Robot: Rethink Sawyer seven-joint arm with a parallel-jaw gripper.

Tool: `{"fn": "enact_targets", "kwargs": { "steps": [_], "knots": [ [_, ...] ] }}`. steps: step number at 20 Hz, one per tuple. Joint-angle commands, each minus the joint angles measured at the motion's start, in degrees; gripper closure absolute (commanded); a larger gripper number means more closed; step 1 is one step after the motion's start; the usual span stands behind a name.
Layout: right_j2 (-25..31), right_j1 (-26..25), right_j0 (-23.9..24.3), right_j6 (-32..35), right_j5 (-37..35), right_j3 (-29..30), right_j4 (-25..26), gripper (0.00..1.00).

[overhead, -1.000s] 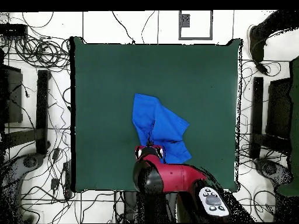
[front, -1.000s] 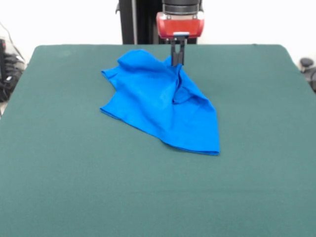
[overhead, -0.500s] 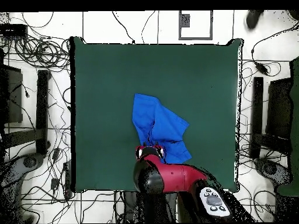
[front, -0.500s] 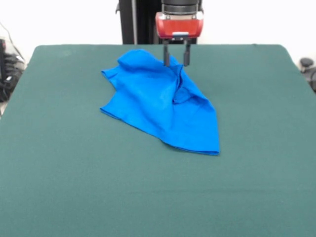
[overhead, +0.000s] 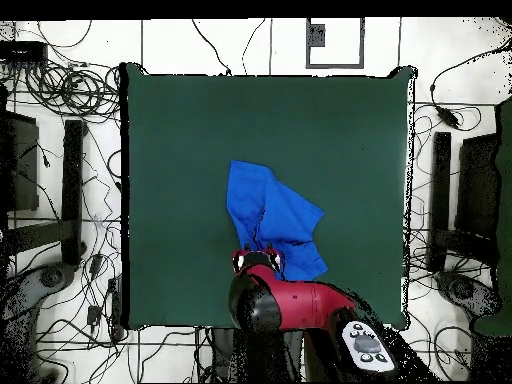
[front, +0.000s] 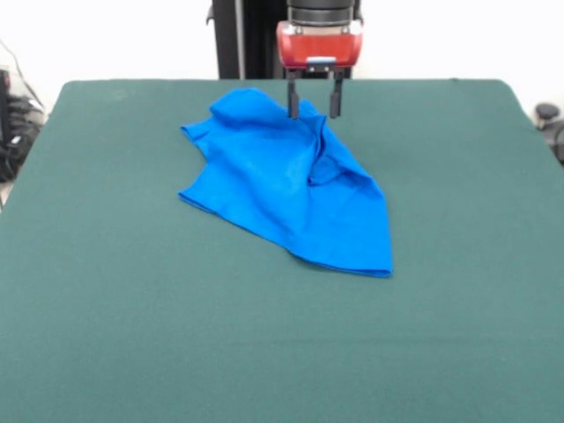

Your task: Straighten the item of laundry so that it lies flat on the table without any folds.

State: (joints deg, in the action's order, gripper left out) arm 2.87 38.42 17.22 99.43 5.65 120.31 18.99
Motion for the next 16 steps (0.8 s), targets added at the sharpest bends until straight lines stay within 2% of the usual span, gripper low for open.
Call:
{"fn": "enact_targets", "kwargs": {
  "steps": [1, 16],
  "knots": [
    [1.5, -0.2, -0.7, 8.0, -1.1, 1.4, 0.4, 0.0],
    [0.5, 0.4, -2.9, 7.3, -5.5, -2.1, -1.9, 0.0]
  ]
}}
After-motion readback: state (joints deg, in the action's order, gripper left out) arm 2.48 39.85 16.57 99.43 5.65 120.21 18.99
